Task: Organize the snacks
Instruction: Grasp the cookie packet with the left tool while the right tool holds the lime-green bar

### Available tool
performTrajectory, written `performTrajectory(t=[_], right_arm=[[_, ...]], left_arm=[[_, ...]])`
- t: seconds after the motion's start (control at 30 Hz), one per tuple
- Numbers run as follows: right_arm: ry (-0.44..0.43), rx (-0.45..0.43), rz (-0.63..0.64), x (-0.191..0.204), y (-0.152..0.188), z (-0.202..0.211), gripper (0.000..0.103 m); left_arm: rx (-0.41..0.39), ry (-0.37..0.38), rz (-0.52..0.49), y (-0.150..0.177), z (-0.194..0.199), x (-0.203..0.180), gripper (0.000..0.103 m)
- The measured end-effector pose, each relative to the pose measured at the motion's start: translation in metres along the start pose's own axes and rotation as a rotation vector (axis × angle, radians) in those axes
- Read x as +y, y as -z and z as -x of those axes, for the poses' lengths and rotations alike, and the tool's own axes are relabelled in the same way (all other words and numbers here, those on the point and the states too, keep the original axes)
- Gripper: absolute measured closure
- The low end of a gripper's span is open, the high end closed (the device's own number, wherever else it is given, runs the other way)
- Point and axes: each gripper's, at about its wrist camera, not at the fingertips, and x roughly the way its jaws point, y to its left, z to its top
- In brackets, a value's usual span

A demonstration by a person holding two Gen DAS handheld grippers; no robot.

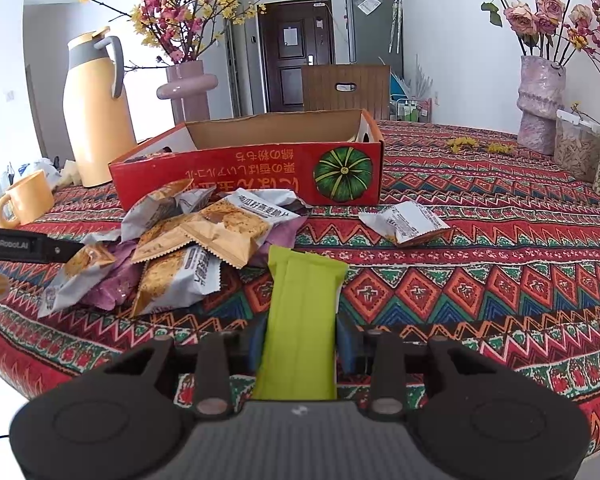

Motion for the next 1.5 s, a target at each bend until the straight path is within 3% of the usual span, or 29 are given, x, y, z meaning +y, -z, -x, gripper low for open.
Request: performTrajectory(t=[0.27, 0.47, 0.53, 1.07, 1.5], right_arm=[[0.001, -0.004, -0.004, 0.0, 0.0, 0.0, 0.067], [0.001, -0.002, -0.01, -0.002, 0.0, -0.001, 0.067], [0.001, -0.003, -0.011, -0.003, 0.0, -0.001, 0.067], [-0.001, -0.025, -0.011, -0.002, -0.004, 0.003, 0.067], [0.006, -0.084, -0.001, -0.001, -0.023, 0.008, 0.067]], left_arm=[[0.015, 0.003, -0.005, -0.011, -0.016, -0.001, 0.025], [0.025, 0.04, 0.01, -0.017, -0.025, -0.001, 0.044], [0.031, 0.057, 0.019, -0.017, -0.026, 0.001, 0.059], [0.017, 0.026, 0.011, -0.013, -0.017, 0.002, 0.061], [-0.055, 0.02, 0.002, -0.033, 0.003, -0.005, 0.061]])
